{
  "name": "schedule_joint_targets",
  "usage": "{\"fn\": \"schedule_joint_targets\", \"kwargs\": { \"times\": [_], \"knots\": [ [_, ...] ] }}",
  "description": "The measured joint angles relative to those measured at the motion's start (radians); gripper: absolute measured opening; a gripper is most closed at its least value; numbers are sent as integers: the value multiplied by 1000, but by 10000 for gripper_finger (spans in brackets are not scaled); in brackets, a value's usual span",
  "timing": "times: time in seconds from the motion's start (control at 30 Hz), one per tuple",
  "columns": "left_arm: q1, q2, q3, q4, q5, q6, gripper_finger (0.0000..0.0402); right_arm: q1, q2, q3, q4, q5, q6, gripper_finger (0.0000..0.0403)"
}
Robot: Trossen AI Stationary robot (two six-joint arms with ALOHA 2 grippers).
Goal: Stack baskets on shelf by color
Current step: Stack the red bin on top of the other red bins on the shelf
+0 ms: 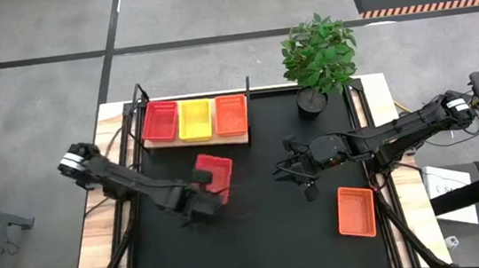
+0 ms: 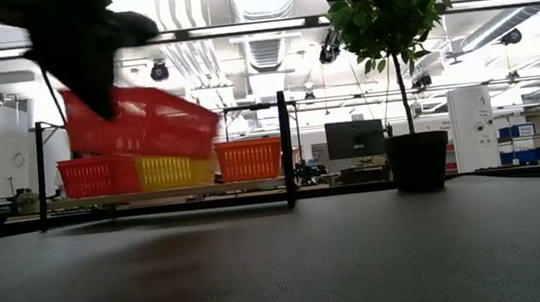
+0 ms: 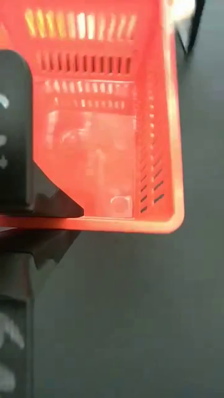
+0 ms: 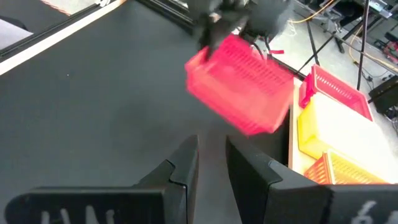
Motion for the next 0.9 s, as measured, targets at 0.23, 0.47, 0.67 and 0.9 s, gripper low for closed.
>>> {"fn": "schedule_joint_targets", "kwargs": {
  "times": [0.23,0.47,0.67,0.9],
  "knots": [
    [37,-254,-38,-343,-163,113,0,0,0,0,4,0,0,73],
    [241,-572,-191,-271,-241,207,0,0,0,0,15,-7,-9,73],
    [402,-740,-314,-171,-238,390,0,0,0,0,14,-9,-9,73],
    [537,-766,-399,-136,-246,516,0,0,0,0,23,-9,-9,73]
  ]
}}
